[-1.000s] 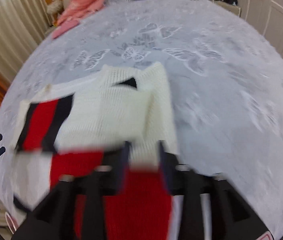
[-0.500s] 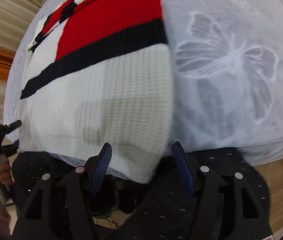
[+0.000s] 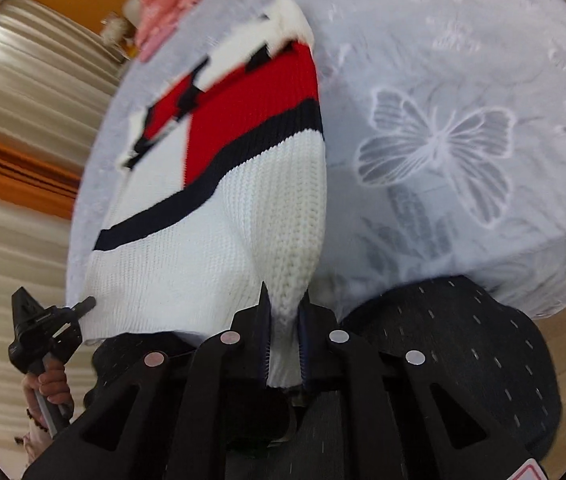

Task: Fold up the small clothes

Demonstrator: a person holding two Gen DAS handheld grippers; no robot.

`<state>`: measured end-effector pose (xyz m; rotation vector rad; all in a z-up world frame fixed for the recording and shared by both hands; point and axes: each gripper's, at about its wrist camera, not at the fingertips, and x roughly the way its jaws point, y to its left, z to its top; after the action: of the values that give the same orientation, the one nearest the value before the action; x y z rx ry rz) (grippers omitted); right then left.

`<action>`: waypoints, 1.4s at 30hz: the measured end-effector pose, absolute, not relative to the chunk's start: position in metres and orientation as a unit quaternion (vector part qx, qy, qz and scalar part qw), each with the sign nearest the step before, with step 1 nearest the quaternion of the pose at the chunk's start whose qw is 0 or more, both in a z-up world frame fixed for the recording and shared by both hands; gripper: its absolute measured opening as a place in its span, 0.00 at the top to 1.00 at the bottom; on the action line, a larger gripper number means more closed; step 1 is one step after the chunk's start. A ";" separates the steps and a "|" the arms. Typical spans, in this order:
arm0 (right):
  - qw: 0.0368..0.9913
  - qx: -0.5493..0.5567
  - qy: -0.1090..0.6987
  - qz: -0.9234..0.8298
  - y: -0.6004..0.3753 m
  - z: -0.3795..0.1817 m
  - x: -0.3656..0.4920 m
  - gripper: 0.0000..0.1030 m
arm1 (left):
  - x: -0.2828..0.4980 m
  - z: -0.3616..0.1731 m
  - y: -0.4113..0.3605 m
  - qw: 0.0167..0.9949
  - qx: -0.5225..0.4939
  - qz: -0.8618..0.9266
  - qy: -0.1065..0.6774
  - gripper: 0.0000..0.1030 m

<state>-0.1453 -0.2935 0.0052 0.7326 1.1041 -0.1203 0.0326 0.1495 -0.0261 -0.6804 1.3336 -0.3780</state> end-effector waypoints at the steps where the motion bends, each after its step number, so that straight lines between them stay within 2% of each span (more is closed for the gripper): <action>1: 0.793 0.337 0.505 -0.054 -0.292 0.015 -0.156 0.90 | 0.026 -0.020 0.152 0.714 -0.313 -0.178 0.601 0.95; 9: 0.791 0.347 0.504 -0.032 -0.282 0.056 -0.257 0.90 | -0.061 0.026 0.172 0.685 -0.334 -0.216 0.610 0.95; 13: 0.799 0.365 0.477 -0.011 -0.274 0.087 -0.293 0.90 | -0.094 0.056 0.182 0.680 -0.358 -0.221 0.601 0.94; 17: 0.840 0.357 0.407 0.008 -0.293 0.130 -0.255 0.90 | -0.062 0.093 0.167 0.715 -0.352 -0.237 0.556 0.94; 20: 0.862 0.368 0.348 0.010 -0.335 0.137 -0.176 0.88 | 0.001 0.109 0.141 0.750 -0.328 -0.242 0.521 0.94; 24: 0.843 0.397 0.363 -0.018 -0.383 0.086 -0.065 0.87 | 0.095 0.093 0.100 0.790 -0.313 -0.194 0.491 0.94; 29: 0.806 0.392 0.433 -0.097 -0.405 -0.001 0.029 0.83 | 0.185 0.010 0.054 0.788 -0.293 -0.120 0.528 0.90; 31: 0.810 0.377 0.438 -0.103 -0.405 -0.006 0.038 0.82 | 0.197 -0.024 0.053 0.774 -0.284 -0.088 0.559 0.90; 32: 0.815 0.368 0.435 -0.103 -0.404 -0.003 0.037 0.73 | 0.199 -0.031 0.057 0.767 -0.288 -0.090 0.566 0.88; 33: 0.824 0.356 0.429 -0.099 -0.402 0.004 0.033 0.67 | 0.198 -0.031 0.061 0.770 -0.291 -0.099 0.560 0.81; 34: 0.833 0.343 0.423 -0.096 -0.400 0.012 0.026 0.56 | 0.193 -0.026 0.066 0.778 -0.288 -0.107 0.548 0.72; 35: 0.841 0.331 0.416 -0.094 -0.397 0.019 0.018 0.48 | 0.186 -0.016 0.074 0.793 -0.281 -0.113 0.529 0.52; 36: 0.852 0.321 0.406 -0.084 -0.393 0.027 0.006 0.47 | 0.178 -0.009 0.080 0.801 -0.284 -0.121 0.513 0.39; 38: 0.860 0.309 0.400 -0.065 -0.385 0.031 -0.012 0.49 | 0.154 0.006 0.090 0.811 -0.283 -0.155 0.488 0.26; 42: 0.840 0.265 0.473 -0.027 -0.358 -0.005 -0.012 0.67 | 0.133 -0.019 0.070 0.772 -0.253 -0.190 0.551 0.25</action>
<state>-0.0120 -0.3575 -0.0054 0.5613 1.0001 -0.0569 0.1328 0.0695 -0.0187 -0.5476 1.1946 -0.4126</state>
